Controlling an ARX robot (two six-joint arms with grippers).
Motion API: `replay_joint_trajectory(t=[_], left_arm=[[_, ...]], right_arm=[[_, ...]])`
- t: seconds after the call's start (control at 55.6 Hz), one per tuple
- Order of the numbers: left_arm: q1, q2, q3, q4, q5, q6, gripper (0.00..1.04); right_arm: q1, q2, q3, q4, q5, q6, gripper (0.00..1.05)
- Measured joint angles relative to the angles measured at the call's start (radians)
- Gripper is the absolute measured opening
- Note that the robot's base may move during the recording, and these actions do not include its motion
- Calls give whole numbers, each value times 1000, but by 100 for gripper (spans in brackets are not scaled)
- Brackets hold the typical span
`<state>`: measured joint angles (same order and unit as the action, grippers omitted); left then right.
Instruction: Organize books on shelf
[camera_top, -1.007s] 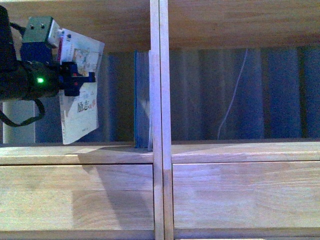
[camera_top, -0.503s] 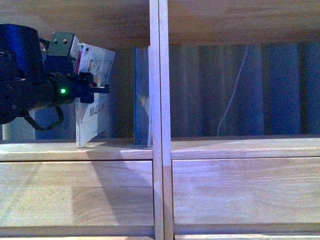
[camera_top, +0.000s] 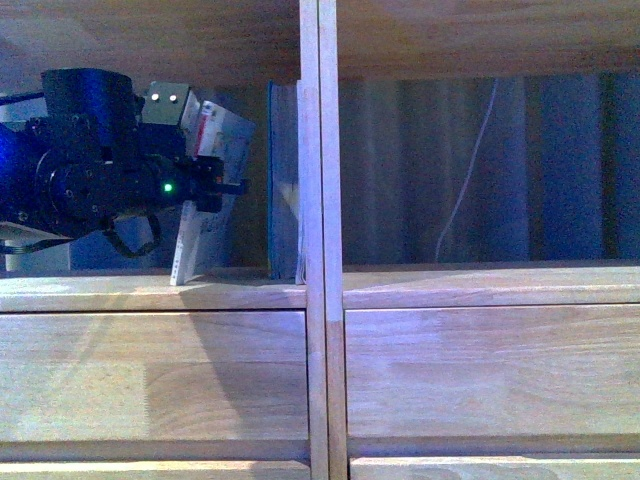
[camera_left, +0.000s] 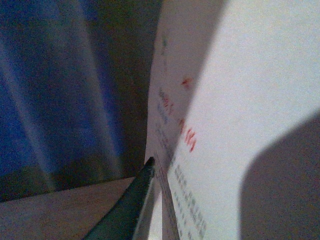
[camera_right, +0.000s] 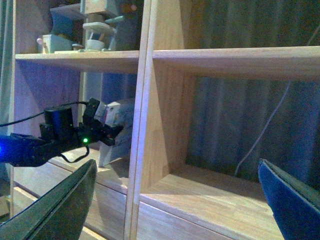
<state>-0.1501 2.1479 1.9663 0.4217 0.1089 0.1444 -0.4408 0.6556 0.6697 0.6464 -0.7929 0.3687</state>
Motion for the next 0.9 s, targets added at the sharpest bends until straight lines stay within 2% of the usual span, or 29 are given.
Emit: replay_joint_trajectory(t=[0.396,0.485,0.629,0.899], left_arm=[[-9,10,-90,66,5,0,98],[-10,-5,-134,92,10,-12,97],[-13,-124,-317,179,13,-57,97],[11,-374,-627,218,-69,-94,97]], right_arm=[[0,0,0,0,0,0,98],[0,0,0,0,0,0,98],[0,0,0,0,0,0,98],[0,0,0,0,0,0,98]])
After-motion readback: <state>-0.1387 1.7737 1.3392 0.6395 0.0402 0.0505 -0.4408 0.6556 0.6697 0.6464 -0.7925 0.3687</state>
